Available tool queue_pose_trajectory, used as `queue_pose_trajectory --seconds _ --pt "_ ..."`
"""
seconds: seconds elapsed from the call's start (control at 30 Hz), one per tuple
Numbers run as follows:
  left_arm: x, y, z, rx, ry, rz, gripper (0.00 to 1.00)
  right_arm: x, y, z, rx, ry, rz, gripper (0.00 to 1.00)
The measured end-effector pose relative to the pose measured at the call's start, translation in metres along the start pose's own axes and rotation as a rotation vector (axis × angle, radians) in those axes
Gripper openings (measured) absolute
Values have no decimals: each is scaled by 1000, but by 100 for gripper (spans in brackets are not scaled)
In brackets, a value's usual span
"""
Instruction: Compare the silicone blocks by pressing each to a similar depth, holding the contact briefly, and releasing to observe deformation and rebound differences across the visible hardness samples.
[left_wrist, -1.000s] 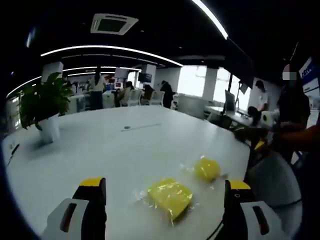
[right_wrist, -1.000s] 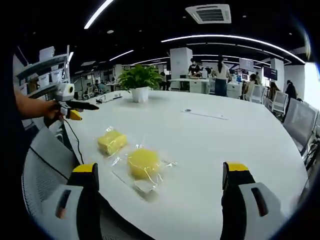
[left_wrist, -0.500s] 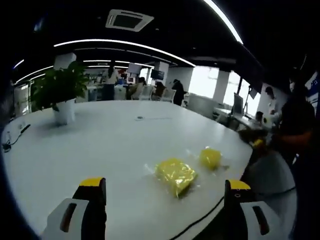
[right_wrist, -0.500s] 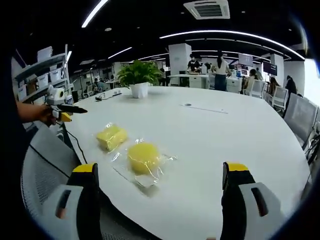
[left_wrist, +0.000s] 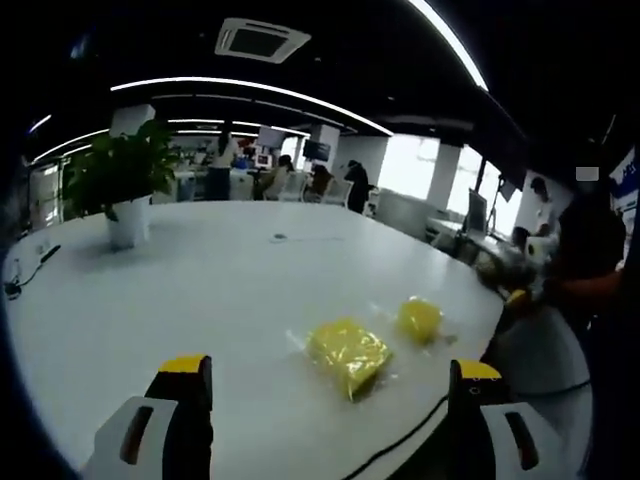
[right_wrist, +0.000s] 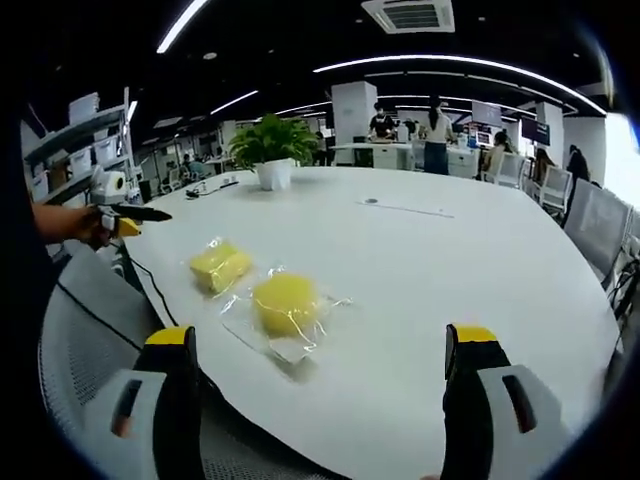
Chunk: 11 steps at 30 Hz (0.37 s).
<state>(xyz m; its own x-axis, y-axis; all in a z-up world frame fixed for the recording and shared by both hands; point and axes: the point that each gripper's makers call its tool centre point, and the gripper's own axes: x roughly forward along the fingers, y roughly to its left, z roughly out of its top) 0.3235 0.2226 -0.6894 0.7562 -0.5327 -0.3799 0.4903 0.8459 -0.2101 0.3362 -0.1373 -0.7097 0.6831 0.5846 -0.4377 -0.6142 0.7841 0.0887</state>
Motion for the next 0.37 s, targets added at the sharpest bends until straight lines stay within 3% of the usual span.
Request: queue_pose_trajectory --seconds 0.17,0.37 --pt "-1 3 6 -11 -23 5 100 0 1 2 3 -4 -2 97" --pt "2 1 2 -1 -5 3 100 0 0 7 -2 -13 -2 97"
